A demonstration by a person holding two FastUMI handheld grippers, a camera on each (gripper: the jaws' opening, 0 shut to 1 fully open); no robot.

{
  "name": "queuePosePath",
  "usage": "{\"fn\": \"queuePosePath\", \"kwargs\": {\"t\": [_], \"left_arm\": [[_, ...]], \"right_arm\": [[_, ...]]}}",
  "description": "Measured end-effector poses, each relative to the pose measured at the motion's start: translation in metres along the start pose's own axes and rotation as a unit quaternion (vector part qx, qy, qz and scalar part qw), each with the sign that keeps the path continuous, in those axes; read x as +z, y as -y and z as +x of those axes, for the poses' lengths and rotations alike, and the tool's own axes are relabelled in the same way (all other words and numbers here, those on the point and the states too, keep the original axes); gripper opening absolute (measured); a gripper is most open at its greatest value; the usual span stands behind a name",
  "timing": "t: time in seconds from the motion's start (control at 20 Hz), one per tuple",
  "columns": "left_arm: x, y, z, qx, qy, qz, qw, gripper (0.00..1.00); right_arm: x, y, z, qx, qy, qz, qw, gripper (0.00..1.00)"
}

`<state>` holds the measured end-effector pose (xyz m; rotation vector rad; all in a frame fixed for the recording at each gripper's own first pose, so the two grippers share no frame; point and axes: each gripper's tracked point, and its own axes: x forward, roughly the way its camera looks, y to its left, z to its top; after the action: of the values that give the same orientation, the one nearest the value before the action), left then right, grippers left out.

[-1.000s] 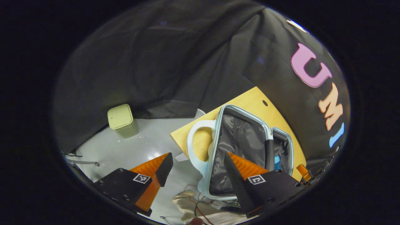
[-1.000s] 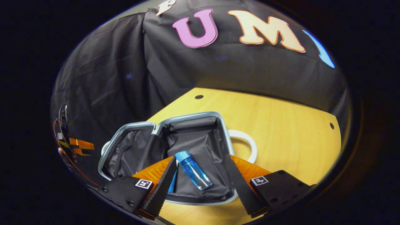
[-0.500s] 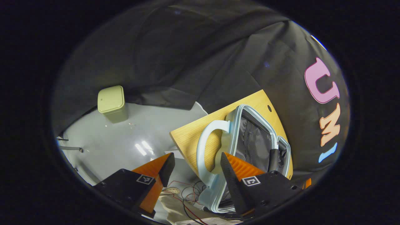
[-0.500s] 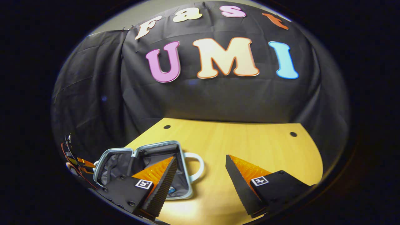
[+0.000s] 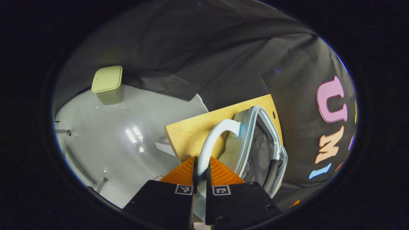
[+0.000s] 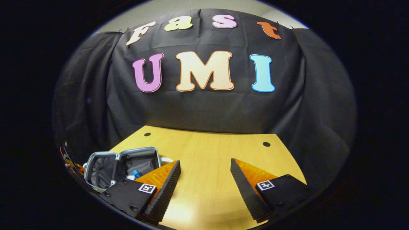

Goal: First open the suitcase, pack the skin care products into it, and then close the suitcase.

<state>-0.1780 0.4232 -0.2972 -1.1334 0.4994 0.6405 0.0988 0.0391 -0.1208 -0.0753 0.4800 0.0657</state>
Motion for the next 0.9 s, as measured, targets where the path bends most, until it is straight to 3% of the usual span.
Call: {"fn": "queuePosePath", "kwargs": {"t": [0.1,0.4,0.6,0.9], "left_arm": [[-0.001,0.006,-0.004,-0.011,-0.001,0.002,1.0,0.06],[0.002,0.03,-0.034,0.016,0.007,0.064,0.998,0.02],[0.006,0.088,-0.076,0.016,0.03,0.114,0.993,0.0],[-0.007,0.16,-0.121,0.073,0.033,0.235,0.969,0.0]], "right_arm": [[-0.006,0.006,-0.004,-0.009,-0.003,0.002,1.0,0.98],[-0.01,0.015,-0.006,-0.009,0.005,0.013,1.0,0.98],[-0.016,0.021,0.0,-0.003,0.005,0.026,1.0,0.98],[-0.031,0.043,0.006,0.004,0.002,0.047,0.999,0.98]]}}
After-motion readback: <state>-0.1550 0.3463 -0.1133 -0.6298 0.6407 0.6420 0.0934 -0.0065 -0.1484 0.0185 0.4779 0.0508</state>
